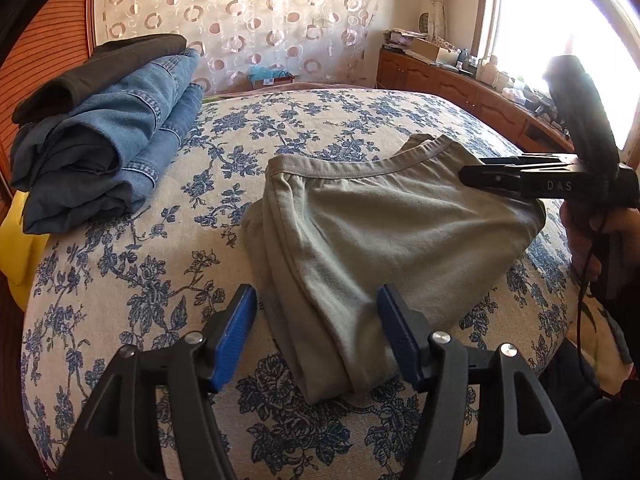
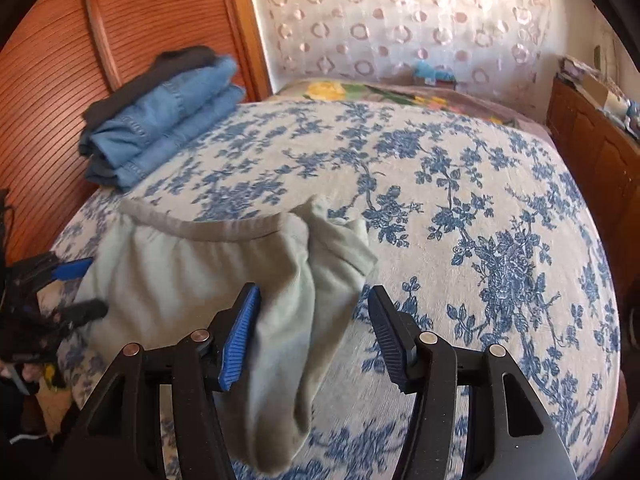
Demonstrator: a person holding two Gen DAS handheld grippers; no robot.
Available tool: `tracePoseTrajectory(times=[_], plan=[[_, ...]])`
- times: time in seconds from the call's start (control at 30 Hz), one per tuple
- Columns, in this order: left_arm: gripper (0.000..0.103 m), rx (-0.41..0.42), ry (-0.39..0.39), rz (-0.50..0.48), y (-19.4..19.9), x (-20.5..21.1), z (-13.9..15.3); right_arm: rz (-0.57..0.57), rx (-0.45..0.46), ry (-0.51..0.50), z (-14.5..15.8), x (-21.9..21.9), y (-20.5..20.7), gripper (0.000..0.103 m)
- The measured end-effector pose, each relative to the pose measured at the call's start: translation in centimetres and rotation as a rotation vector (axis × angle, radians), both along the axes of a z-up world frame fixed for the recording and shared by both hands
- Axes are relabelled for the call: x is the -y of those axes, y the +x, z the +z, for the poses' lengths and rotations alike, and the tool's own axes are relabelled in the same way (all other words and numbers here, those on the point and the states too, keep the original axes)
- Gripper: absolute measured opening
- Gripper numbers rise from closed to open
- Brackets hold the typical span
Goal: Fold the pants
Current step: 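Close the left gripper on the shorts' waistband edge while the right gripper grips beside it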
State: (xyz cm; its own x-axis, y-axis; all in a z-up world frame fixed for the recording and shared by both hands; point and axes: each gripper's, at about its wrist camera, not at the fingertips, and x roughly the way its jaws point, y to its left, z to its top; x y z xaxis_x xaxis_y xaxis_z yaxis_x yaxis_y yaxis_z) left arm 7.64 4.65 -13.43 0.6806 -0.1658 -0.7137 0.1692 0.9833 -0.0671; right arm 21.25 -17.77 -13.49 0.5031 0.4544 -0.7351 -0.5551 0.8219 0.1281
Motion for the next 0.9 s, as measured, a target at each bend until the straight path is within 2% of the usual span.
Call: tracePoseTrajectory(times=[0.1, 0.33, 0.43, 0.6, 0.73, 0.9], plan=[[0.064, -0.005, -0.008, 0.008, 0.1, -0.1, 0.0, 0.0, -0.024, -0.004, -0.4, -0.1, 0.5, 0.063], [0.064, -0.019, -0.039, 0.04, 0.9, -1.2, 0.7, 0.004, -0.029, -0.005, -0.4, -0.4, 0.7, 0.064], [0.064, -0.012, -0.075, 0.052, 1.7, -2.0, 1.4, 0.01, -0.025, -0.006, -0.4, -0.4, 0.7, 0.059], [0.064, -0.033, -0.102, 0.057, 4.2, -2.8, 1.3, 0.011, -0.007, -0.022, -0.5, -0.8, 0.5, 0.058], [0.055, -0.057, -0.108, 0.059, 5.7, -3.0, 0.7, 0.018, 0.0, -0.028, -0.6, -0.9, 0.4, 0.058], [0.049, -0.064, -0.105, 0.052, 6.2, -3.0, 0.5, 0.019, 0.004, -0.03, -0.6, -0.9, 0.3, 0.058]])
